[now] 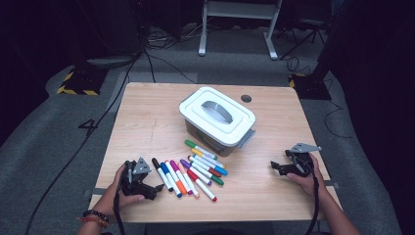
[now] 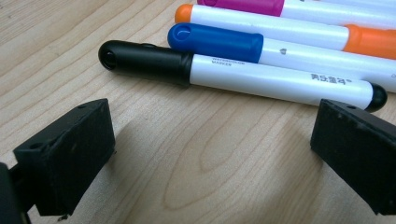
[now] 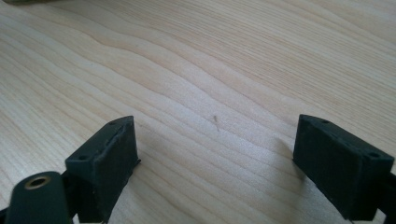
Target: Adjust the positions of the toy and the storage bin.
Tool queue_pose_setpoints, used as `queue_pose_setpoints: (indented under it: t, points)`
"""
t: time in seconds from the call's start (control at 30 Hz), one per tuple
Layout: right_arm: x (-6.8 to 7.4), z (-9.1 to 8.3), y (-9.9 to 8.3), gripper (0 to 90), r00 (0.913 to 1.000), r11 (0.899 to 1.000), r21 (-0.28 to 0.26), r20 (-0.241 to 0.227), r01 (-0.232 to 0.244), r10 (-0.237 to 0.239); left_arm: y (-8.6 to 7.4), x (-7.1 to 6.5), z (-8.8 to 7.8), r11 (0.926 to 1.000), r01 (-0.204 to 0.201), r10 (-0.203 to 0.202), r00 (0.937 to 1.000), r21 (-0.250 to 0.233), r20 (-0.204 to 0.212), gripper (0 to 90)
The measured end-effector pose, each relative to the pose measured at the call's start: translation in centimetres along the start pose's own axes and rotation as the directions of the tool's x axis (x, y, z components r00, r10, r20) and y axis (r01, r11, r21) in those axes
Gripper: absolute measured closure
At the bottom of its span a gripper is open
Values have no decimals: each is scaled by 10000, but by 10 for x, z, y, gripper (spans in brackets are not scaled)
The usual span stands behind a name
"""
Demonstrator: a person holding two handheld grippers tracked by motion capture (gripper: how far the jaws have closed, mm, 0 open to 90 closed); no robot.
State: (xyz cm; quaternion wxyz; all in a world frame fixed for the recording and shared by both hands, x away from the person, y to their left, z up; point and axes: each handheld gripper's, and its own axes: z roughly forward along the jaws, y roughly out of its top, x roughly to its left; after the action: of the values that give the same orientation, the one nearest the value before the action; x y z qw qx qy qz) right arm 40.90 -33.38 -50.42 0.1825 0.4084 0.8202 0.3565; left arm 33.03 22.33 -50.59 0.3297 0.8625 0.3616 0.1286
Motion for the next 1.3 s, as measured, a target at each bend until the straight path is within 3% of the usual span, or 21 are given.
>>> queue_pose_setpoints:
  t: [0.33, 0.43, 0.57, 0.7, 0.8, 1.03, 1.07, 1.17, 1.3]
  points:
    - [-3, -1, 0, 149, 9997, 9998, 74, -178, 171, -170, 2, -4, 2, 9999, 164, -164, 9997, -5, -173, 3]
    - [-7, -5, 3, 230, 9999, 9997, 238, -151, 85, -82, 3, -5, 3, 9999, 169, -169, 9997, -8, -164, 3]
    - [-12, -20, 11, 245, 9996, 9986, -485, -232, -196, 185, 5, -7, 4, 9999, 162, -162, 9997, -18, -166, 4]
    - [-15, -30, 25, 251, 9994, 9973, -701, 243, -210, 228, 6, -10, 5, 9998, 187, -188, 9996, -40, -204, 4]
    - [-14, -35, 38, 250, 9990, 9973, -703, 395, 226, -199, 8, -14, 7, 9998, 198, -199, 9996, -27, -196, 4]
    - [-12, -51, 73, 251, 9988, 9877, -1496, 243, 459, -428, 11, -21, 10, 9997, 224, -224, 9995, -13, -240, 4]
    - [-8, -55, 85, 251, 9981, 9836, -1698, 168, 611, -591, 11, -22, 10, 9997, 257, -258, 9993, -21, -274, 4]
    - [-4, -58, 97, 251, 9967, 9803, -1798, 157, 816, -801, 12, -26, 11, 9996, 264, -265, 9994, -41, -241, 4]
    - [11, -63, 124, 262, 9903, 9650, -2234, 128, 1376, -1383, 14, -32, 13, 9999, 113, -113, 9998, -17, -140, 4]
